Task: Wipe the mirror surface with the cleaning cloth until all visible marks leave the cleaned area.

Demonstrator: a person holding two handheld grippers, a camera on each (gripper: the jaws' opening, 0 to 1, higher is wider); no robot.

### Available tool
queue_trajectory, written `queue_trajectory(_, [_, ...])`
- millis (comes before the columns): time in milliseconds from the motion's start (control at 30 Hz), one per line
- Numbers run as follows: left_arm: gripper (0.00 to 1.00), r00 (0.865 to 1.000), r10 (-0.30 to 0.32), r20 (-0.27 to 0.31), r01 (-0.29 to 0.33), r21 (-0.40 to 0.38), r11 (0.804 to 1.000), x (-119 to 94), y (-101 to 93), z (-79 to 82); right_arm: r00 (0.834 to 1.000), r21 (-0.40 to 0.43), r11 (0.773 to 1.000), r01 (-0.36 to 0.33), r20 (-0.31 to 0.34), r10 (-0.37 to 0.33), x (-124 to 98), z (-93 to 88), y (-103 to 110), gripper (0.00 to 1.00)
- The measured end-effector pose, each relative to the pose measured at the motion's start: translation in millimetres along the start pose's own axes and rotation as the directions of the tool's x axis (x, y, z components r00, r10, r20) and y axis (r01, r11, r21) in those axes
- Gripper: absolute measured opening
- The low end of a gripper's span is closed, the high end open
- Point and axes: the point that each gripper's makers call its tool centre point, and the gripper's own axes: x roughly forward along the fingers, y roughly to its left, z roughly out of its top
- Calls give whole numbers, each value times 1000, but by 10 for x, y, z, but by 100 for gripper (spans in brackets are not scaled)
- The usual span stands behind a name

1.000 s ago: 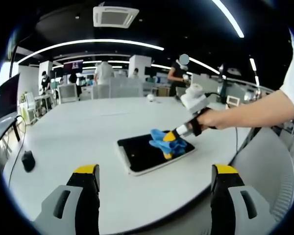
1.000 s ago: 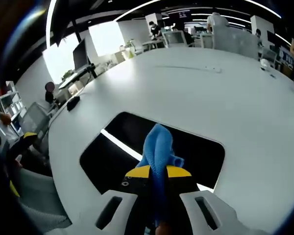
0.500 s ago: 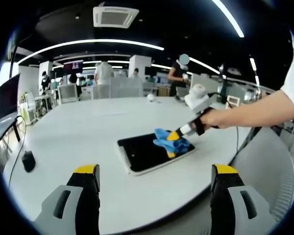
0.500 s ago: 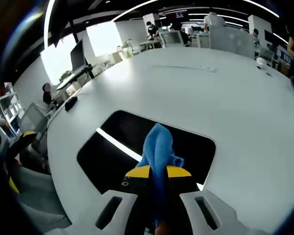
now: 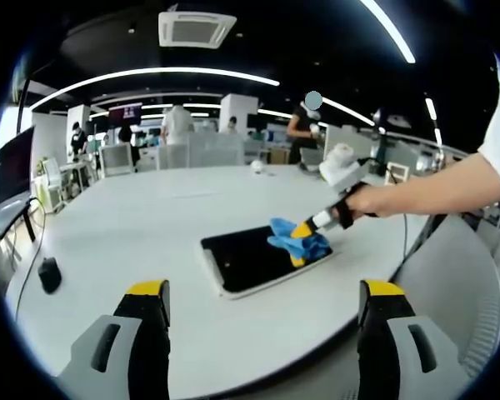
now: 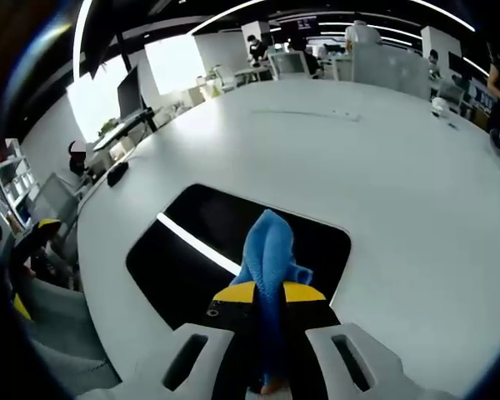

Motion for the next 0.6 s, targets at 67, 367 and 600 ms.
queue_trajectory(67, [94, 1000, 0, -1, 0, 0, 1000, 0, -1, -1, 1000, 3, 1000, 4, 0, -4, -18, -13, -29, 5])
queue_trajectory(367, [94, 1000, -2, -5, 2, 1, 1000, 2, -9, -5, 1000, 21, 1000, 13, 2, -13, -59, -38, -102, 5])
queue_trajectory(600, [94, 1000, -1, -8, 1, 2, 1000, 4, -10, -9, 1000, 42, 999, 20, 12, -20, -84, -53, -155, 5])
